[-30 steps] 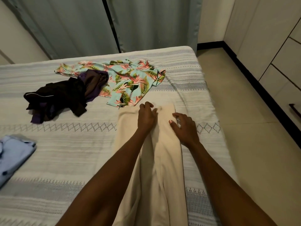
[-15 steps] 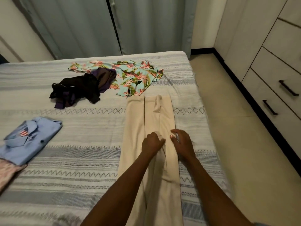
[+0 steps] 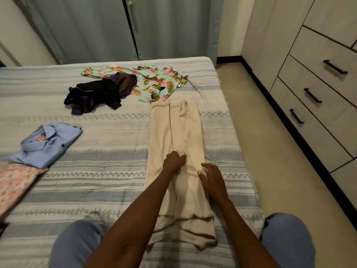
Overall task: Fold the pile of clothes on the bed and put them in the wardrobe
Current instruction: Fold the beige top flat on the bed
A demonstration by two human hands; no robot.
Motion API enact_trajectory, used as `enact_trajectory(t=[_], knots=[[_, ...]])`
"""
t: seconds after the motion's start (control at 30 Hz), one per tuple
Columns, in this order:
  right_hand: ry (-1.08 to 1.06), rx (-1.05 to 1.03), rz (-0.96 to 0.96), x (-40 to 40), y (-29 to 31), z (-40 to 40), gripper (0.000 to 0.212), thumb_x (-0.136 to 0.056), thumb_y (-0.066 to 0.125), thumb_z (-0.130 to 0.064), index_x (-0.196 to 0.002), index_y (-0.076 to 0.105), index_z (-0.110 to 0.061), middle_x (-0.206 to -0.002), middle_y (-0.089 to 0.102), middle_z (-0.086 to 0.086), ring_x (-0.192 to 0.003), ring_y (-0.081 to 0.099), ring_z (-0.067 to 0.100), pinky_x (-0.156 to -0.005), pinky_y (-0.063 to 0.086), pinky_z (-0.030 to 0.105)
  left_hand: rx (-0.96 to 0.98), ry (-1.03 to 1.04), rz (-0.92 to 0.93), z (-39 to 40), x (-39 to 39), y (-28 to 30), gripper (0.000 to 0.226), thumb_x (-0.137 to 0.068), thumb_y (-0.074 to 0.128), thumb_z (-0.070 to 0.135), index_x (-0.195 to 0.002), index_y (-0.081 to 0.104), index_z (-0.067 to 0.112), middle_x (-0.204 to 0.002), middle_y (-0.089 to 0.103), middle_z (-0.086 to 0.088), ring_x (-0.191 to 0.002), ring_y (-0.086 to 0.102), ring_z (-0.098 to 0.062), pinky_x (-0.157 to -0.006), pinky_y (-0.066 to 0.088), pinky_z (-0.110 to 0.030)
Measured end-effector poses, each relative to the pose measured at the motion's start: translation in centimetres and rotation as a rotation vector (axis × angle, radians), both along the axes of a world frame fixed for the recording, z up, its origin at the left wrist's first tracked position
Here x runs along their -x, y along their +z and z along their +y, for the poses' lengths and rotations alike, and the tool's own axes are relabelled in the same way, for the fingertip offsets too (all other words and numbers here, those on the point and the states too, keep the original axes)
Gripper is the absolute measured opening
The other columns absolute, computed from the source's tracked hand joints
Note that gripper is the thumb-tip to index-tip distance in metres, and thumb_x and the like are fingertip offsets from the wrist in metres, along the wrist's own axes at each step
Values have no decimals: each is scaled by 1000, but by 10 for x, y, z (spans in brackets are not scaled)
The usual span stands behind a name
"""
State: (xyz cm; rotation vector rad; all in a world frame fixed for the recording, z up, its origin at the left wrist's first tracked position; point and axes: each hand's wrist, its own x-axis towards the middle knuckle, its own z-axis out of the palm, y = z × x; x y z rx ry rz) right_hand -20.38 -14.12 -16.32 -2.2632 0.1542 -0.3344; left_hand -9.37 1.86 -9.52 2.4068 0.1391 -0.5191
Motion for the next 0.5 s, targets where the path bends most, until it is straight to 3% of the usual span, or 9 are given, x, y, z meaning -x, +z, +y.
enact_trajectory(t=[0.13, 0.2, 0.3, 0.4, 0.5], knots=[[6, 69, -26, 42, -4, 13, 35, -93, 61, -28, -126, 58, -17, -126, 55, 4, -117, 52, 21, -100, 44, 34, -29, -112, 84, 23, 52, -8, 52, -89, 61, 54, -106, 63, 4, -102, 71, -16, -92, 69, -36, -78, 57, -38], [6, 114, -13, 51, -4, 17, 36, -92, 62, -27, -127, 59, -17, -130, 51, 8, -120, 50, 26, -100, 46, 42, -124, -187, 72, 29, 73, -9, 57, -88, 64, 54, -118, 58, 7, -114, 66, -16, -107, 63, -35, -83, 50, -37], [-39, 185, 28, 68, 0, 26, 37, -93, 61, -27, -129, 57, -21, -140, 46, 9, -124, 46, 28, -100, 46, 42, -173, -213, 77, 34, 104, -9, 46, -90, 62, 40, -123, 54, 9, -126, 58, -15, -118, 55, -34, -88, 44, -35], [-50, 418, 81, 77, 2, 33, 31, -98, 44, -42, -121, 61, -30, -138, 51, 6, -126, 46, 26, -96, 47, 42, -36, -103, 75, 38, 124, -4, 58, -82, 55, 50, -117, 58, 4, -124, 59, -19, -116, 56, -37, -90, 44, -36], [-73, 515, 65, 89, 10, 40, 21, -96, 55, -37, -110, 68, -28, -133, 57, 8, -116, 56, 32, -87, 51, 44, 115, 12, 63, 42, 139, -3, 73, -69, 43, 59, -105, 65, 0, -108, 68, -22, -100, 64, -39, -84, 51, -38]])
